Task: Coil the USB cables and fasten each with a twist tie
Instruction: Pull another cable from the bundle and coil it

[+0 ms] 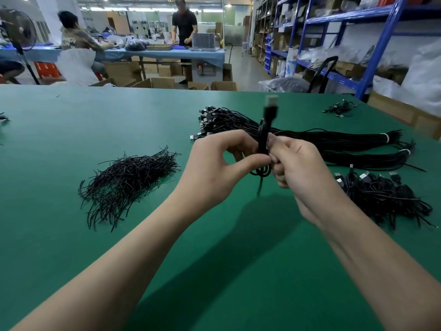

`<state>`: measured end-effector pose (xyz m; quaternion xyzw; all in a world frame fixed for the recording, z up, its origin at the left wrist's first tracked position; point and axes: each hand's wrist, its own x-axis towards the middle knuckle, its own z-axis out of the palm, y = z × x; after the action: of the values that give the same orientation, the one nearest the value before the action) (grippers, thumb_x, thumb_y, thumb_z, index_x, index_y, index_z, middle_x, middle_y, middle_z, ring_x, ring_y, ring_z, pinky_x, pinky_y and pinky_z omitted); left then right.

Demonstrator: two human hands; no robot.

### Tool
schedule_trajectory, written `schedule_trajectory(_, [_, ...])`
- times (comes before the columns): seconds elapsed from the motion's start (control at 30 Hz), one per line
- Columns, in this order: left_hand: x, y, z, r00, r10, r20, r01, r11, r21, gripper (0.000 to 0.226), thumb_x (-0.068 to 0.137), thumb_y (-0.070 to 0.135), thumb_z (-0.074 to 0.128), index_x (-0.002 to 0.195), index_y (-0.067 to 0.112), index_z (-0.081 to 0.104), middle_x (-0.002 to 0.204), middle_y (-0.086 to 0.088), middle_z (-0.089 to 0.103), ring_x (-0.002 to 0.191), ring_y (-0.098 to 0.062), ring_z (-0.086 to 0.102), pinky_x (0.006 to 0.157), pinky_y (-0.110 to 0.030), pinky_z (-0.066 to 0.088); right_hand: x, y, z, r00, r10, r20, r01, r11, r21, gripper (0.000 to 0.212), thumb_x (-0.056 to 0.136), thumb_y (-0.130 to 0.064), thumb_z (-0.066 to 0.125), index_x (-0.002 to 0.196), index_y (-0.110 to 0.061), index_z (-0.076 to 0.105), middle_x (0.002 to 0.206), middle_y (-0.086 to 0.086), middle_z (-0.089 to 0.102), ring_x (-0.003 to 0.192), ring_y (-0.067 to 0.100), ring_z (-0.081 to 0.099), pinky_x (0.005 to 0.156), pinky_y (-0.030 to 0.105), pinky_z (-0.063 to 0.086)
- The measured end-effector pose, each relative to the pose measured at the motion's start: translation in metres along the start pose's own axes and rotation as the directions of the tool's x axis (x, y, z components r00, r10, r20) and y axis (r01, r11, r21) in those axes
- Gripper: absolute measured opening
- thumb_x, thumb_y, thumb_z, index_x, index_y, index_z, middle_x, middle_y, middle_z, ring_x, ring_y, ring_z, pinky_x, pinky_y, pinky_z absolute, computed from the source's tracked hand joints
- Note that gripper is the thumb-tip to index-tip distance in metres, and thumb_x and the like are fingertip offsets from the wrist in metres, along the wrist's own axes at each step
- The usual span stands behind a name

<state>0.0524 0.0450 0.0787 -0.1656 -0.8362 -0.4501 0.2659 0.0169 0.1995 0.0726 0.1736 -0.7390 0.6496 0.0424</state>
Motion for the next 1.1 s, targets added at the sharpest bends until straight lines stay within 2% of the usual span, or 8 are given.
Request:
schedule_trajectory(0.1, [-0.002,-0.001,-0.001,0.970,0.235,-0.066,-0.197,0.913,0.358,0.016,0.083,0.031,0.081,0.086,0.017,0.074,0.081,0.010,0.064,0.076,-0.013,0.057,0.067,-0.032,0.047,-0.001,-0.002,0.000,0.976,0.198,0.086,-0.212,0.953,0.215,0.043,0.103,-0.008,0.040,0.062,-0.018,0.040,0.043,-0.011,0.028,0.037,0.004,0.018,0.035,0.016,0.015])
schedule_trajectory(0.2, [-0.003,-0.003,0.001,0.968,0.242,-0.061,-0.201,0.900,0.388,0.017,0.086,0.038,0.076,0.089,0.021,0.076,0.082,0.012,0.065,0.076,-0.014,0.057,0.067,-0.031,0.046,-0.001,-0.004,-0.001,0.985,0.164,0.051,-0.169,0.975,0.141,0.043,0.104,-0.013,0.044,0.062,-0.019,0.040,0.044,-0.011,0.030,0.038,0.005,0.021,0.037,0.017,0.020])
schedule_trajectory(0.3, [-0.001,-0.005,-0.001,0.987,-0.163,0.001,0.163,0.986,0.047,0.036,0.095,0.053,0.059,0.083,0.023,0.075,0.070,0.007,0.068,0.064,-0.010,0.058,0.063,-0.026,0.042,-0.001,-0.001,-0.004,0.993,-0.106,-0.052,0.094,0.975,-0.200,0.048,0.106,-0.032,0.048,0.061,-0.018,0.040,0.055,-0.003,0.032,0.051,0.011,0.028,0.051,0.029,0.026])
schedule_trajectory(0.37, [0.001,-0.005,-0.001,0.863,-0.456,0.217,0.495,0.848,-0.191,0.060,0.097,0.067,0.043,0.078,0.021,0.076,0.067,0.004,0.067,0.056,-0.010,0.054,0.056,-0.026,0.038,-0.003,0.000,-0.004,0.956,-0.288,-0.054,0.243,0.882,-0.404,0.048,0.106,-0.034,0.047,0.065,-0.011,0.036,0.056,-0.002,0.032,0.055,0.012,0.028,0.054,0.037,0.025])
schedule_trajectory(0.53, [0.003,-0.009,-0.001,0.643,-0.523,0.560,0.756,0.553,-0.350,0.065,0.095,0.071,0.038,0.070,0.025,0.078,0.069,0.008,0.064,0.055,-0.004,0.053,0.043,-0.017,0.029,-0.007,0.004,0.000,0.908,-0.417,0.029,0.364,0.755,-0.545,0.044,0.107,-0.036,0.045,0.067,-0.017,0.041,0.051,-0.004,0.039,0.050,0.015,0.037,0.052,0.043,0.033])
schedule_trajectory(0.7, [0.002,-0.010,-0.005,0.686,-0.461,0.563,0.722,0.527,-0.448,0.028,0.086,0.050,0.068,0.074,0.024,0.071,0.064,0.009,0.058,0.054,-0.002,0.053,0.042,-0.015,0.030,-0.008,0.002,-0.001,0.912,-0.400,0.092,0.388,0.770,-0.506,0.040,0.107,-0.039,0.044,0.075,-0.017,0.057,0.056,0.001,0.051,0.051,0.016,0.043,0.051,0.042,0.037])
schedule_trajectory(0.9, [0.006,-0.013,-0.008,0.662,-0.434,0.612,0.744,0.476,-0.468,0.025,0.079,0.048,0.069,0.066,0.027,0.072,0.068,0.006,0.052,0.055,-0.005,0.054,0.051,-0.022,0.030,-0.009,-0.001,-0.003,0.881,-0.445,0.160,0.463,0.744,-0.482,0.035,0.105,-0.038,0.046,0.079,-0.017,0.055,0.052,-0.003,0.040,0.048,0.016,0.037,0.047,0.035,0.030])
schedule_trajectory(1.1, [0.001,-0.007,-0.003,0.846,-0.384,0.371,0.519,0.756,-0.400,0.033,0.100,0.042,0.059,0.081,0.017,0.068,0.067,0.004,0.056,0.061,-0.008,0.054,0.050,-0.017,0.034,-0.007,-0.001,0.004,0.953,-0.304,0.011,0.290,0.897,-0.333,0.038,0.105,-0.030,0.049,0.073,-0.012,0.056,0.055,-0.009,0.044,0.053,0.007,0.035,0.053,0.027,0.029])
